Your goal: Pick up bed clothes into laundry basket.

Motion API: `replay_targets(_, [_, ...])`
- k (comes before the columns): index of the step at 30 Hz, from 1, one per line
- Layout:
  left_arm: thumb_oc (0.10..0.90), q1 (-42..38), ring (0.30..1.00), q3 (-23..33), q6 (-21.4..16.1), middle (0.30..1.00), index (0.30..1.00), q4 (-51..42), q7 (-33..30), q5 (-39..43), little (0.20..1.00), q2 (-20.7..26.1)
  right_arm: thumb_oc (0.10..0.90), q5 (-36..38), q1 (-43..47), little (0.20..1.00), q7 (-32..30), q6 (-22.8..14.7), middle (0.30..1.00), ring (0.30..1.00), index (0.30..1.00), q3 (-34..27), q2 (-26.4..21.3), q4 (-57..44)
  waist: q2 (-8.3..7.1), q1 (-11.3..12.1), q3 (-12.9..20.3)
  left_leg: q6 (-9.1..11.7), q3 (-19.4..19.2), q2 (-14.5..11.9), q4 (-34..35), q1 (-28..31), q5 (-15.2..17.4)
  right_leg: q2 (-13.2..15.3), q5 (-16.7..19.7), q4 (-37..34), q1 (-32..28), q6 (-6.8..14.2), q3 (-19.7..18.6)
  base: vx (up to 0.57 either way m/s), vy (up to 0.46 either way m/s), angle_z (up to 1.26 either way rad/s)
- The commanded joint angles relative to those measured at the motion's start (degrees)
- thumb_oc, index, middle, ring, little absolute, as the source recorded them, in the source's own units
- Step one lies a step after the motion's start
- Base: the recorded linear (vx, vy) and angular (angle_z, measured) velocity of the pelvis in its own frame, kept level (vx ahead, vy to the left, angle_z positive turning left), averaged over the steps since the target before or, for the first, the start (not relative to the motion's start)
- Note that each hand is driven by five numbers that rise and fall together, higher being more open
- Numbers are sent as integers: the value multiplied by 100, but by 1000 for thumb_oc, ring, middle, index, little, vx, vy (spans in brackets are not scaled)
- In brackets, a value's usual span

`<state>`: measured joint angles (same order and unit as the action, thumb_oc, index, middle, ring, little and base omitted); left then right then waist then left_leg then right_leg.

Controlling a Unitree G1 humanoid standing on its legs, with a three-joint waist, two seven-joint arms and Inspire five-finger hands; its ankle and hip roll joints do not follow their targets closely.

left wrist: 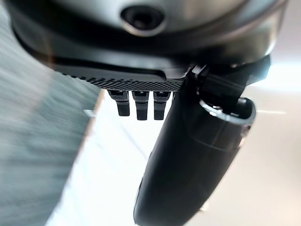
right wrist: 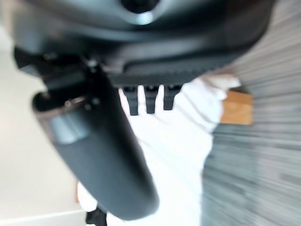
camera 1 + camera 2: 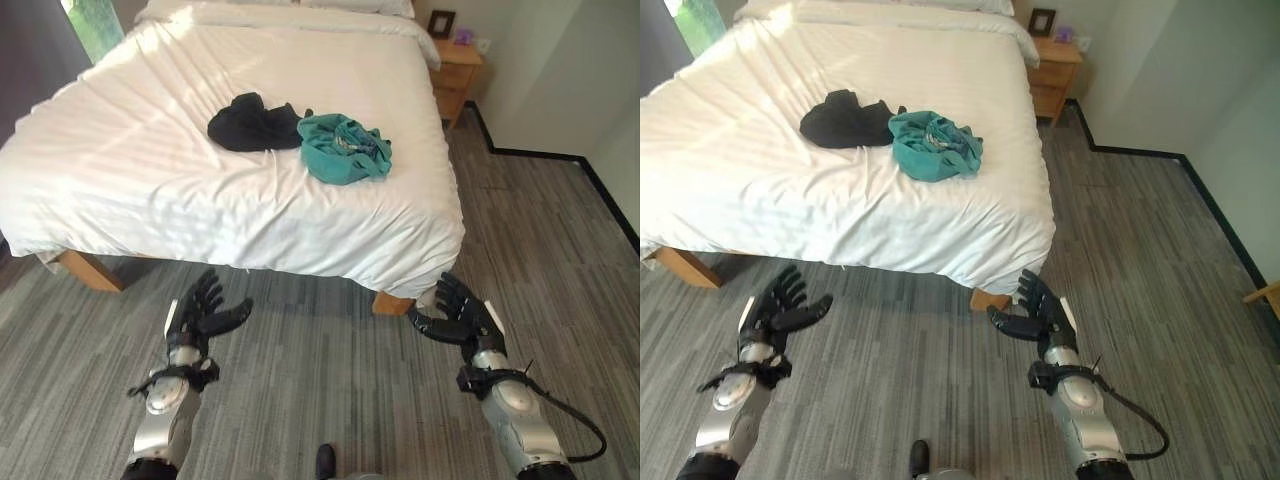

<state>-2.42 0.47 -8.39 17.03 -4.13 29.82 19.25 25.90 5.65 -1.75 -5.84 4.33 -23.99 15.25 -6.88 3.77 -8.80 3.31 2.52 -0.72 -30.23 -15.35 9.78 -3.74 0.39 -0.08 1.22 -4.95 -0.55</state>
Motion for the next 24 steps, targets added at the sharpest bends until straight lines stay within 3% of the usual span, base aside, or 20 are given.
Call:
replay_targets(1, [800, -118, 900, 90, -669, 900, 900, -588, 178, 52, 900, 242, 800, 45, 287, 900, 206, -619, 900, 900, 900, 46, -350, -772, 500, 397, 331, -207, -7, 554, 2712, 193, -1538, 113, -458, -17, -558, 832, 77, 700, -21, -38])
replay_targets(3, [800, -43, 900, 118, -660, 900, 900, -573, 147, 17, 900, 199, 800, -58, 389, 900, 302, -597, 900, 900, 900, 173, -401, -865, 610, 550, 531, -186, 8, 815, 3413, 94, -1848, -24, -671, -64, -969, 803, -75, 688, -28, -38])
replay_targets(5, [800, -61, 900, 176, -666, 900, 900, -636, 121, -8, 900, 222, 800, -118, 602, 900, 395, -533, 900, 900, 900, 240, -414, -886, 569, 657, 652, -206, -253, 893, 3319, 165, -2019, 57, -917, 17, -1343, 825, -146, 640, 26, -26])
replay_targets(6, [800, 7, 900, 303, -676, 900, 900, -802, 157, 72, 900, 260, 800, -133, 732, 900, 533, -505, 900, 900, 900, 280, -406, -1139, 507, 767, 743, -354, -253, 887, 3172, 287, -1917, 173, -1088, 253, -1420, 891, -145, 448, 52, -12])
replay_targets(7, [800, 11, 900, 301, -675, 900, 900, -803, 157, 71, 900, 258, 800, -133, 728, 900, 533, -504, 900, 900, 900, 280, -407, -1140, 480, 766, 751, -357, -256, 916, 3180, 302, -1886, 203, -1122, 256, -1431, 895, -144, 567, 152, -36])
replay_targets(8, [800, 132, 900, 325, -692, 900, 900, -832, 141, 5, 900, 240, 800, -336, 866, 900, 580, -502, 900, 900, 900, 481, -363, -1085, 333, 866, 865, -593, -86, 969, 3231, 622, -1773, 530, -601, 1850, -954, 1194, 119, 516, 211, -47])
replay_targets(9, [800, 138, 900, 317, -631, 900, 900, -818, 164, 51, 900, 195, 800, -431, 836, 900, 631, -454, 900, 900, 900, 470, -398, -1098, 252, 801, 816, -695, -45, 1051, 3205, 889, -1645, 791, 445, 3149, -501, 1539, 136, 565, 291, -59])
replay_targets(10, [800, 38, 900, 291, -593, 900, 900, -813, 95, 54, 900, 227, 800, -531, 910, 900, 547, -405, 900, 900, 900, 535, -410, -1155, 369, 704, 675, -734, 35, 911, 3267, 1177, -1602, 781, 921, 3976, 42, 1539, 102, 305, 226, -22])
replay_targets(11, [800, -61, 900, 266, -618, 900, 900, -817, 64, 93, 900, 273, 800, -483, 983, 900, 546, -403, 900, 900, 900, 588, -389, -1188, 544, 511, 492, -765, 214, 733, 3374, 1414, -1616, 561, 852, 4676, 665, 1391, 39, 267, 150, 24])
replay_targets(12, [800, -120, 900, 180, -627, 900, 900, -784, 101, 115, 900, 305, 800, -351, 1016, 900, 568, -431, 900, 900, 900, 555, -361, -1170, 633, 372, 443, -774, 352, 668, 3394, 1535, -1567, 568, 544, 4914, 983, 1249, 113, 342, 62, 79])
replay_targets(14, [800, -194, 900, 98, -621, 900, 900, -806, 151, 154, 900, 348, 800, -321, 1118, 900, 593, -410, 900, 900, 900, 537, -428, -1099, 639, 226, 466, -756, 747, 614, 3456, 1798, -1454, 748, 135, 4361, 1303, 1068, 240, 431, -93, 112])
replay_targets(15, [800, -257, 900, 32, -639, 900, 900, -835, 217, 250, 900, 346, 800, -335, 1137, 900, 603, -384, 900, 900, 900, 506, -541, -1078, 584, 153, 464, -723, 922, 636, 3463, 1889, -1377, 683, 55, 3785, 1352, 1062, 85, 451, -228, 119])
replay_targets(17, [800, -471, 900, -199, -674, 900, 900, -808, 313, 489, 900, 255, 800, -336, 1099, 900, 575, -377, 900, 900, 900, 290, -878, -1104, 423, -51, 513, -569, 1292, 689, 3515, 2016, -1181, 452, -16, 1451, 1141, 1237, -459, 451, -249, 113])
replay_targets(18, [800, -622, 900, -306, -729, 900, 900, -709, 206, 404, 900, 284, 800, -385, 1001, 900, 476, -423, 900, 900, 900, 73, -1095, -1150, 364, -149, 497, -506, 1353, 679, 3519, 2000, -1138, 444, 32, 791, 981, 1343, -682, 319, -178, 133])
replay_targets(19, [800, -763, 900, -482, -667, 900, 900, -738, 374, 526, 900, 254, 800, -399, 626, 900, 495, -381, 900, 900, 900, -282, -1209, -1381, 354, -216, 504, -478, 1489, 699, 3464, 1963, -1141, 449, -90, 665, 585, 1372, -839, 180, -145, 156])
replay_targets(21, [800, -707, 900, -455, -726, 900, 900, -712, 335, 270, 900, 236, 800, -421, 647, 900, 472, -491, 900, 900, 900, -387, -1157, -1499, 303, -59, 637, -429, 1410, 633, 3522, 1871, -1103, 732, 24, 494, 395, 1429, -389, 154, -123, 140])
replay_targets(23, [800, -581, 900, -416, -730, 900, 900, -828, 315, 236, 900, 201, 800, -391, 772, 900, 393, -518, 900, 900, 900, -329, -1173, -1328, 268, -34, 676, -411, 1351, 630, 3523, 1841, -1112, 720, 212, 457, 401, 1496, -396, 165, -117, 52])
replay_targets(24, [800, -493, 900, -393, -709, 900, 900, -829, 386, 338, 900, 160, 800, -387, 710, 900, 416, -507, 900, 900, 900, -378, -1227, -1308, 260, -23, 722, -397, 1351, 607, 3523, 1834, -1108, 692, 142, 333, 323, 1437, -445, 218, -172, 9])
